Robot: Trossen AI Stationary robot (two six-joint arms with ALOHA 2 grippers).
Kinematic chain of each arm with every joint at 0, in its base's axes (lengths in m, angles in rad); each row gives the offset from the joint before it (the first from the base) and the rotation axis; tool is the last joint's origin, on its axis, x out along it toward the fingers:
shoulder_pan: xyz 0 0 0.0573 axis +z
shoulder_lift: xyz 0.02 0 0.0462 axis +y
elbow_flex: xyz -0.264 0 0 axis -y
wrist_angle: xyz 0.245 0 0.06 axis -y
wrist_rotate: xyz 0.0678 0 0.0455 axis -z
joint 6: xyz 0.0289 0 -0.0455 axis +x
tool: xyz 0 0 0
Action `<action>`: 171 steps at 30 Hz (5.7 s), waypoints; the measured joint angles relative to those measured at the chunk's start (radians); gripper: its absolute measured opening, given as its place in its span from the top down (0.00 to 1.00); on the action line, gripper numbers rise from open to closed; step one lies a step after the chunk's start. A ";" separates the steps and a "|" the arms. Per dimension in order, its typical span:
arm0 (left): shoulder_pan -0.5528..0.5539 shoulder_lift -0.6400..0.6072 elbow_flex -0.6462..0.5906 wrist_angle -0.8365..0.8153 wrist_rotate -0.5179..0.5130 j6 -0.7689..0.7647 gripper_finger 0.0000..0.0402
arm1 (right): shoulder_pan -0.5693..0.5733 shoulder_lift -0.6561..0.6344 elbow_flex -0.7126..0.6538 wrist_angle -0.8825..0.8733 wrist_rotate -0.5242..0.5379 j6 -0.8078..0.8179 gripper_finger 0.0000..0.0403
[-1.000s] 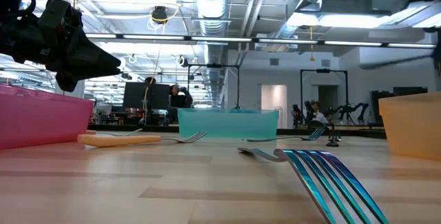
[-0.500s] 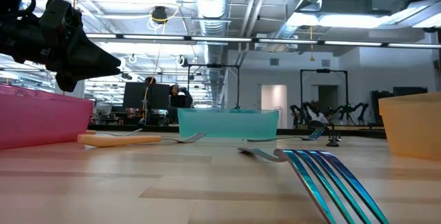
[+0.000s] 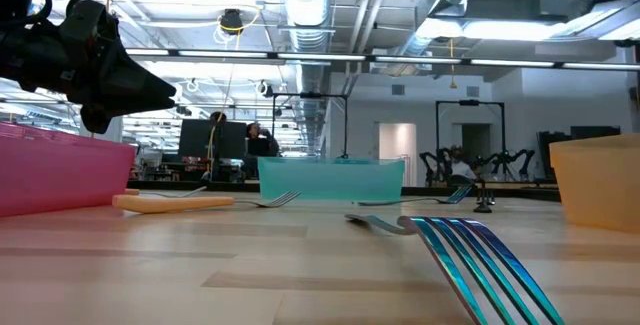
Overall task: Sort silverware by color (type)
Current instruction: Put the black fork into the orange bin, then put the orange fork into the red bin
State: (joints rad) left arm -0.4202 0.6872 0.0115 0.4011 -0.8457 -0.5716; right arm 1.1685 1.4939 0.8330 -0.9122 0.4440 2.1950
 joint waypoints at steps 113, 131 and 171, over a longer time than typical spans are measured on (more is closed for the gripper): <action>0.000 -0.001 0.000 0.118 0.106 -0.021 0.72 | -0.120 0.141 0.352 -0.382 0.038 -0.360 0.63; 0.000 -0.084 0.095 0.231 0.322 0.147 0.72 | -0.402 0.001 0.688 -0.516 0.450 -1.250 0.63; 0.000 -0.389 0.158 -0.138 0.121 0.171 0.72 | -1.319 -0.773 0.014 0.496 -0.210 -2.202 0.63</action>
State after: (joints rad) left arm -0.4198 0.2981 0.1696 0.2630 -0.7243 -0.4007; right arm -0.1510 0.7212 0.8467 -0.4162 0.2336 -0.0073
